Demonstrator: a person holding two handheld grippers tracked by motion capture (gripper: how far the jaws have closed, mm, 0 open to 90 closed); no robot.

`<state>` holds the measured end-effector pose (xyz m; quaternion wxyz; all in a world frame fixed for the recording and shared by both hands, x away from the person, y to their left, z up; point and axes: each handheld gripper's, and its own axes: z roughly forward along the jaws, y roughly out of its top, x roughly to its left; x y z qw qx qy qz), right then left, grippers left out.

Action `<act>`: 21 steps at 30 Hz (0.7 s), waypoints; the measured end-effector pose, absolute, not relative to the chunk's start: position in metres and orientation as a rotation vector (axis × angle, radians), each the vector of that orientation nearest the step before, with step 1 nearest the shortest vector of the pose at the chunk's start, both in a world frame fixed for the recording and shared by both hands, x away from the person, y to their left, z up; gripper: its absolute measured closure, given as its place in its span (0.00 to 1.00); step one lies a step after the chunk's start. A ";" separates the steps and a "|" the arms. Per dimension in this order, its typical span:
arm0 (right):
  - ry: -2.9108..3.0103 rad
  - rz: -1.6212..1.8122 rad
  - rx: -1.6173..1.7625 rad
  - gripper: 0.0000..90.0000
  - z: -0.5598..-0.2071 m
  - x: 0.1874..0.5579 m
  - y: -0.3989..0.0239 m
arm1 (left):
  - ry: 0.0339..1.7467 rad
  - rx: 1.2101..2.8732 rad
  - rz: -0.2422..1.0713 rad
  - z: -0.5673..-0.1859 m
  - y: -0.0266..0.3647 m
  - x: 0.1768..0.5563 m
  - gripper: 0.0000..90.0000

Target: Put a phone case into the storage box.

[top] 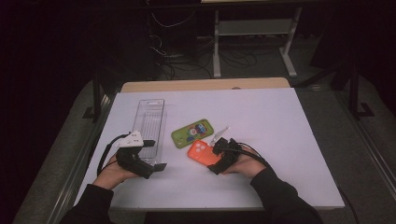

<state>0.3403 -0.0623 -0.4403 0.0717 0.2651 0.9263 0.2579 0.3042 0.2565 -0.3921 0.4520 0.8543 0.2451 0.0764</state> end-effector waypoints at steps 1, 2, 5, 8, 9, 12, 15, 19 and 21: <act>2.780 0.775 0.800 0.16 -0.441 0.340 -0.062 | 0.605 2.111 0.190 -0.392 0.256 0.304 0.00; 2.780 0.775 0.800 0.16 -0.441 0.340 -0.062 | 0.605 2.111 0.190 -0.392 0.256 0.304 0.00; 2.776 0.779 0.807 0.17 -0.441 0.339 -0.062 | 0.604 2.109 0.191 -0.392 0.256 0.304 0.00; 2.777 0.782 0.815 0.17 -0.440 0.338 -0.062 | 0.600 2.111 0.192 -0.392 0.256 0.304 0.00; 2.780 0.786 0.814 0.17 -0.441 0.339 -0.062 | 0.599 2.113 0.193 -0.392 0.256 0.305 0.00; 2.785 0.789 0.798 0.17 -0.440 0.340 -0.063 | 0.606 2.108 0.191 -0.391 0.256 0.304 0.00; 2.798 0.784 0.769 0.17 -0.439 0.340 -0.065 | 0.608 2.100 0.195 -0.391 0.255 0.304 0.00; 2.808 0.776 0.735 0.17 -0.434 0.341 -0.070 | 0.605 2.092 0.191 -0.387 0.253 0.305 0.00; 2.811 0.781 0.712 0.17 -0.430 0.342 -0.073 | 0.590 2.096 0.193 -0.385 0.252 0.305 0.00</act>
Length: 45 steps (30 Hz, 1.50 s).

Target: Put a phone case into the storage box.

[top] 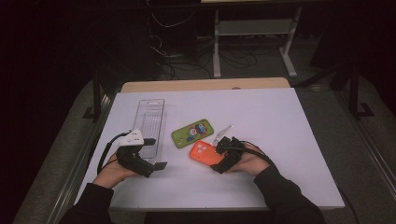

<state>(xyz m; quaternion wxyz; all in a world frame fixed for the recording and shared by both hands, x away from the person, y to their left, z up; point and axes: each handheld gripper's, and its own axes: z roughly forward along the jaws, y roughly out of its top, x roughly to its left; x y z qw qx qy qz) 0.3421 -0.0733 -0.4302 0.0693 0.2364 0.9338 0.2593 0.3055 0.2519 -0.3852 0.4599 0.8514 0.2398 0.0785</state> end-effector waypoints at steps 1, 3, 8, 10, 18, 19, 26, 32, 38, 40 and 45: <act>2.813 0.784 0.699 0.17 -0.428 0.343 -0.075 | 0.595 2.095 0.190 -0.384 0.251 0.305 0.00; 2.815 0.789 0.687 0.17 -0.426 0.343 -0.078 | 0.587 2.099 0.196 -0.383 0.250 0.306 0.00; 2.802 0.850 0.658 0.17 -0.414 0.348 -0.095 | 0.554 2.100 0.198 -0.376 0.241 0.311 0.00; 2.795 0.877 0.640 0.17 -0.408 0.351 -0.101 | 0.546 2.097 0.193 -0.373 0.237 0.312 0.00; 2.820 0.923 0.568 0.17 -0.390 0.361 -0.117 | 0.516 2.099 0.183 -0.364 0.224 0.322 0.00; 2.820 0.923 0.568 0.17 -0.390 0.361 -0.117 | 0.513 2.099 0.180 -0.363 0.221 0.323 0.00; 2.866 0.935 0.510 0.17 -0.384 0.369 -0.121 | 0.469 2.116 0.162 -0.358 0.199 0.339 0.00; 2.889 0.938 0.449 0.17 -0.379 0.374 -0.122 | 0.410 2.126 0.146 -0.355 0.179 0.352 0.00; 2.898 0.957 0.424 0.17 -0.377 0.375 -0.126 | 0.346 2.140 0.118 -0.350 0.161 0.360 0.00; 2.909 0.949 0.411 0.17 -0.377 0.374 -0.127 | 0.310 2.151 0.114 -0.350 0.156 0.361 0.00; 2.928 0.956 0.380 0.17 -0.376 0.371 -0.125 | 0.257 2.177 0.063 -0.354 0.144 0.361 0.00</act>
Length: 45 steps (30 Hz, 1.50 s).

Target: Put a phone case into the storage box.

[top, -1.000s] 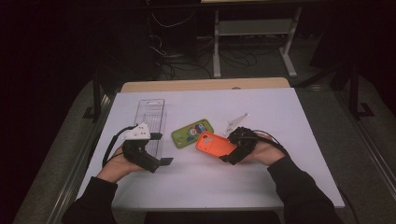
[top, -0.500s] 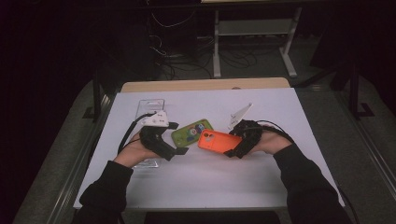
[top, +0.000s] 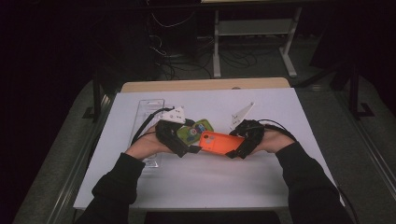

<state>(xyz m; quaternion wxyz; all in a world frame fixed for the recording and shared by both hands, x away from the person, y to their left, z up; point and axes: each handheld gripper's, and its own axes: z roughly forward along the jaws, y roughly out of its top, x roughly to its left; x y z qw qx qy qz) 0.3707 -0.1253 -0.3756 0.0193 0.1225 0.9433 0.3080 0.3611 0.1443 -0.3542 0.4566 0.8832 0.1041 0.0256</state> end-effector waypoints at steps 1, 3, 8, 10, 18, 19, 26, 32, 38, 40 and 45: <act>2.940 0.953 0.357 0.17 -0.375 0.368 -0.123 | 0.231 2.196 0.059 -0.357 0.140 0.359 0.00; 2.947 0.946 0.342 0.17 -0.375 0.366 -0.121 | 0.229 2.204 0.055 -0.358 0.138 0.357 0.00; 2.955 0.939 0.321 0.17 -0.376 0.363 -0.118 | 0.206 2.217 0.035 -0.361 0.133 0.354 0.00; 2.962 0.936 0.294 0.17 -0.376 0.360 -0.115 | 0.189 2.225 0.031 -0.360 0.132 0.352 0.00; 2.996 0.954 0.237 0.17 -0.378 0.355 -0.108 | 0.122 2.261 0.010 -0.364 0.126 0.349 0.00; 3.007 0.943 0.229 0.17 -0.378 0.353 -0.106 | 0.115 2.276 -0.001 -0.366 0.125 0.348 0.00; 3.003 0.939 0.156 0.17 -0.374 0.346 -0.099 | 0.074 2.313 -0.034 -0.370 0.120 0.346 0.00; 2.993 0.936 0.105 0.17 -0.369 0.341 -0.093 | 0.056 2.352 -0.056 -0.376 0.115 0.343 0.00; 2.988 0.940 0.079 0.17 -0.367 0.338 -0.090 | 0.043 2.390 -0.074 -0.380 0.112 0.341 0.00; 2.999 0.903 0.116 0.17 -0.365 0.336 -0.090 | 0.032 2.405 -0.072 -0.381 0.111 0.340 0.00; 2.987 0.950 0.069 0.17 -0.366 0.337 -0.090 | 0.032 2.422 -0.078 -0.384 0.111 0.339 0.00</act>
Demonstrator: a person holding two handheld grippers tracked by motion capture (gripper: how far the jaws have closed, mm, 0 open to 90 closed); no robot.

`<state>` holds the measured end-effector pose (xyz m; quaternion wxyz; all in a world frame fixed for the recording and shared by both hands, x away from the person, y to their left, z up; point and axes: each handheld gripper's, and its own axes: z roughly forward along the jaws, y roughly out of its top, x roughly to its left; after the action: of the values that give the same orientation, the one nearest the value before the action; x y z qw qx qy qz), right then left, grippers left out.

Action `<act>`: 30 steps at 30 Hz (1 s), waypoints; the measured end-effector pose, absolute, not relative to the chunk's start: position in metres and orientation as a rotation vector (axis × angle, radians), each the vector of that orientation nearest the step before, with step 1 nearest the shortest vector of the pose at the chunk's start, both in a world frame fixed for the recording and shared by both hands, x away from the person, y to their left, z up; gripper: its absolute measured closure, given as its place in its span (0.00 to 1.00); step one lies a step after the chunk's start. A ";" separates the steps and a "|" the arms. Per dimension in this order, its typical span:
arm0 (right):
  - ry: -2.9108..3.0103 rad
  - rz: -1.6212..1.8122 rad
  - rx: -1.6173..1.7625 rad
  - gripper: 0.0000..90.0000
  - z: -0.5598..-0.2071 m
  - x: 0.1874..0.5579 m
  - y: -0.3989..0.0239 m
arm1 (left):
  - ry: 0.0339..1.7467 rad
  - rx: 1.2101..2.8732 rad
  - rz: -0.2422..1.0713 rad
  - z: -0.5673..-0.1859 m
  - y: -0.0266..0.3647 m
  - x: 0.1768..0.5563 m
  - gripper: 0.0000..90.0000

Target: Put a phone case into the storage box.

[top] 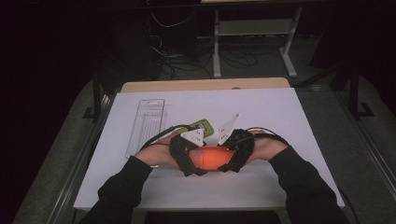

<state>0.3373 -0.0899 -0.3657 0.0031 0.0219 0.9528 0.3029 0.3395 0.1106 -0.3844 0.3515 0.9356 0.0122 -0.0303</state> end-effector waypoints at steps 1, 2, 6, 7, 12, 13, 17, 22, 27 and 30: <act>2.989 0.950 0.070 0.17 -0.365 0.337 -0.090 | 0.032 2.427 -0.083 -0.385 0.111 0.340 0.00; 2.987 0.956 0.066 0.17 -0.365 0.337 -0.089 | 0.030 2.430 -0.083 -0.385 0.111 0.340 0.00; 2.984 0.965 0.054 0.17 -0.363 0.335 -0.088 | 0.028 2.439 -0.090 -0.387 0.110 0.339 0.00; 2.984 0.965 0.054 0.17 -0.363 0.335 -0.088 | 0.028 2.439 -0.090 -0.387 0.110 0.339 0.01; 2.983 0.964 0.049 0.17 -0.363 0.335 -0.088 | 0.017 2.444 -0.082 -0.385 0.111 0.339 0.07; 2.985 0.962 0.052 0.17 -0.363 0.335 -0.088 | 0.018 2.443 -0.085 -0.385 0.111 0.339 0.08; 2.985 0.961 0.053 0.17 -0.363 0.335 -0.088 | 0.003 2.440 -0.089 -0.385 0.112 0.339 0.13; 2.982 0.956 0.049 0.17 -0.364 0.335 -0.088 | -0.013 2.444 -0.093 -0.385 0.112 0.339 0.16; 2.996 0.949 0.054 0.17 -0.365 0.334 -0.087 | -0.007 2.458 -0.093 -0.385 0.110 0.338 0.17; 2.995 0.918 0.048 0.17 -0.367 0.334 -0.086 | 0.007 2.468 -0.080 -0.386 0.108 0.335 0.18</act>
<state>0.3336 -0.0863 -0.3668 0.0045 0.0154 0.9559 0.2932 0.3348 0.1084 -0.3857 0.3299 0.9435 0.0026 -0.0304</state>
